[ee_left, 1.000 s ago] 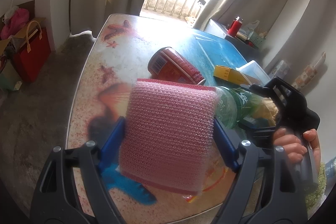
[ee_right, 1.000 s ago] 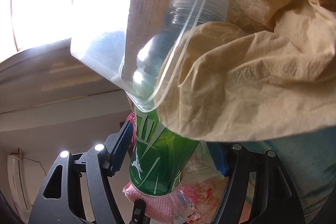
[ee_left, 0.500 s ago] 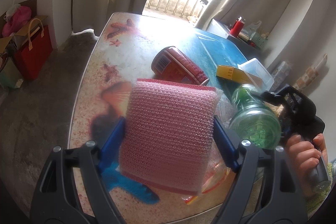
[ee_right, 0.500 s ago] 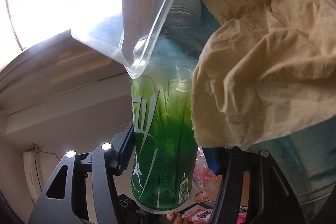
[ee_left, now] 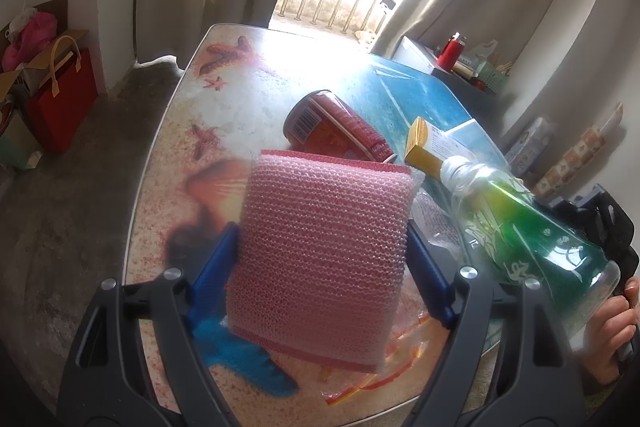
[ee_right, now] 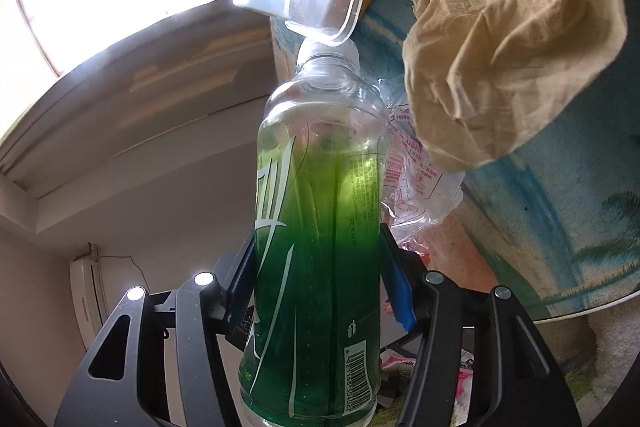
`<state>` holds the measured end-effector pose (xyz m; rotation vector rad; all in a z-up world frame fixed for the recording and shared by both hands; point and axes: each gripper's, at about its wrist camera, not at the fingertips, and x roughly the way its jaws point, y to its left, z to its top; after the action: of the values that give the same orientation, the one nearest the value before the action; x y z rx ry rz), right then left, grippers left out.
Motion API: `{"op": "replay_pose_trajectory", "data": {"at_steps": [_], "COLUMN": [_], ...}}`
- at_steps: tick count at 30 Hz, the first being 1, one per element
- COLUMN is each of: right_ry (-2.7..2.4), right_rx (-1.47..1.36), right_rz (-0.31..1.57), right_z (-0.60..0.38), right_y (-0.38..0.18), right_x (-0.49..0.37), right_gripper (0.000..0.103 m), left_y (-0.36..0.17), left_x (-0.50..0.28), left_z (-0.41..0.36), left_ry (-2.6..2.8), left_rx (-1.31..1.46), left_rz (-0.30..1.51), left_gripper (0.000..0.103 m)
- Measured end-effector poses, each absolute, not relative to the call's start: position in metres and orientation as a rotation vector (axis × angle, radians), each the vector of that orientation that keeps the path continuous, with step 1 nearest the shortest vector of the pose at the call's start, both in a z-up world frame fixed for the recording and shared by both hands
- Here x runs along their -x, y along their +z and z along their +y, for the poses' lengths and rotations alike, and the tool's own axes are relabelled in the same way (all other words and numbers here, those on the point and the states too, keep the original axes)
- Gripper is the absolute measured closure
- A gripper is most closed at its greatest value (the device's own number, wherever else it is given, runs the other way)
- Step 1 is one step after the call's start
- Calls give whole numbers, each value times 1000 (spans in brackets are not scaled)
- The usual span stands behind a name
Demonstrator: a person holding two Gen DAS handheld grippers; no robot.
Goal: Collect trash
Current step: 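Grasp the green bottle with the right tool and lift it off the table, then carry the pink sponge and green bottle over the blue wastebasket with both tools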
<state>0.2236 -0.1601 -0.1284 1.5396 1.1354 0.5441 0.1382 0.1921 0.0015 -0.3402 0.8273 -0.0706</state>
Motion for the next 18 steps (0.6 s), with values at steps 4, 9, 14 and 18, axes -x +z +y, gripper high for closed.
{"op": "replay_pose_trajectory", "data": {"at_steps": [4,9,14,18], "right_ry": [642,732,825,887], "right_rx": [-1541,-1524,-1478,-1442], "right_rz": [1125,1102,1051,1005], "right_z": [-159,-153,-140,-139], "right_y": [-125,-113,-85,-63], "right_x": [-224,-227,-231,-228], "right_gripper": [48,48,48,48], "left_y": [2,7,25,45], "left_x": [-138,-136,-126,-114], "left_z": [192,194,197,194], "left_ry": [-72,-93,-122,-150], "left_rx": [347,378,402,395], "left_rz": [825,802,739,680], "left_gripper": [26,26,26,26]}}
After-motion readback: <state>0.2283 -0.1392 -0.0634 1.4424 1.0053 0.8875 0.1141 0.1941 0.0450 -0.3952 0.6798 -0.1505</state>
